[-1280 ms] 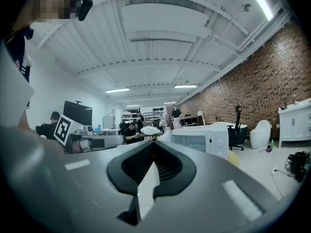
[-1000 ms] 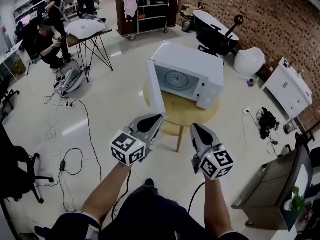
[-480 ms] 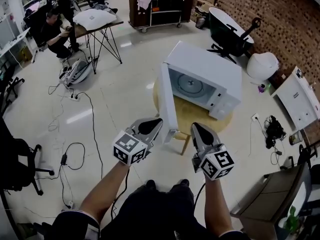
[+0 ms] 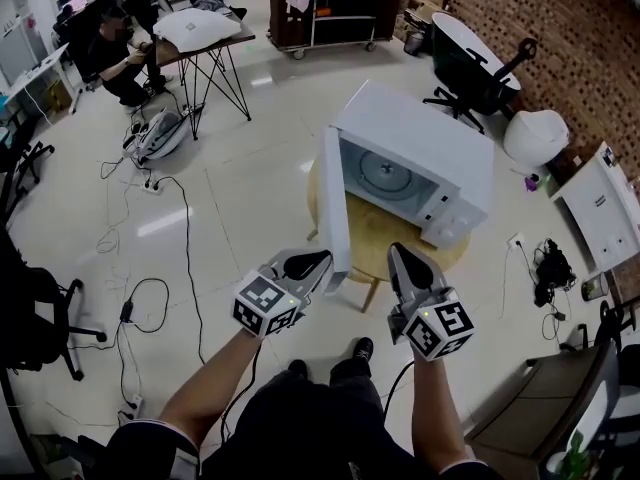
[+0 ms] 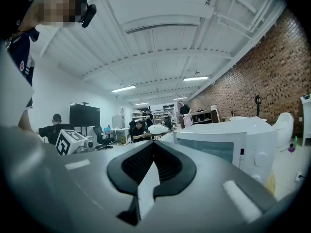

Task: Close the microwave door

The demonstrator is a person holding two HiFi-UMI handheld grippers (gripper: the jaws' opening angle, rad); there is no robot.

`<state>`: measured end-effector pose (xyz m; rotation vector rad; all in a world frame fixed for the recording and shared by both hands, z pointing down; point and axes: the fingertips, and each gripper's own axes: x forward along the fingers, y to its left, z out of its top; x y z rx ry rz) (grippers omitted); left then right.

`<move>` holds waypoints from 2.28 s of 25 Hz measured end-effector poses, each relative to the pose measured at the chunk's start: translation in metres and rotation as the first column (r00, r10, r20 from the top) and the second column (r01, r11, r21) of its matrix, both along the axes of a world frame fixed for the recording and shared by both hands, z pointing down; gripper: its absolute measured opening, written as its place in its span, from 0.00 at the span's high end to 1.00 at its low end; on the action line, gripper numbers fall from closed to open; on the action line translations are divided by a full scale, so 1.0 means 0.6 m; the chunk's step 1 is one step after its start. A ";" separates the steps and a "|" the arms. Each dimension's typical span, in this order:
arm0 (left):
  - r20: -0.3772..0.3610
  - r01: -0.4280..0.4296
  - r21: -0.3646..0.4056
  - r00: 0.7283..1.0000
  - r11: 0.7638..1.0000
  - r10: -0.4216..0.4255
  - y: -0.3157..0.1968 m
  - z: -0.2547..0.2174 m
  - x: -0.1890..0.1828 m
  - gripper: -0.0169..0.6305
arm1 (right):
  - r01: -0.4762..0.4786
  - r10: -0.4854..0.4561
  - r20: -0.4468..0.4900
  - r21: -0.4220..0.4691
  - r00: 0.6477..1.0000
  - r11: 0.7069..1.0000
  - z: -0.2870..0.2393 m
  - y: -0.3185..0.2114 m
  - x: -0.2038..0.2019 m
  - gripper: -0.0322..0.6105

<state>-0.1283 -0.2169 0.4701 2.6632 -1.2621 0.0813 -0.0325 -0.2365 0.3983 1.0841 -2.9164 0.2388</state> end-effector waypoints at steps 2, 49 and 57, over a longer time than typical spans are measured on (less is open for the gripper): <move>0.003 0.005 -0.002 1.000 1.000 -0.005 -0.002 -0.001 0.007 0.95 | 0.001 -0.001 0.004 -0.002 1.000 1.000 -0.001 -0.006 0.006 0.95; 0.075 0.016 -0.031 0.997 0.999 -0.014 -0.324 0.013 0.327 0.95 | -0.271 0.272 0.019 -0.063 0.962 0.961 0.031 -0.125 0.362 0.95; 0.062 0.034 -0.002 0.998 0.999 -0.033 -0.329 0.007 0.330 0.95 | -0.283 0.285 0.013 -0.081 0.959 0.956 0.039 -0.147 0.389 0.95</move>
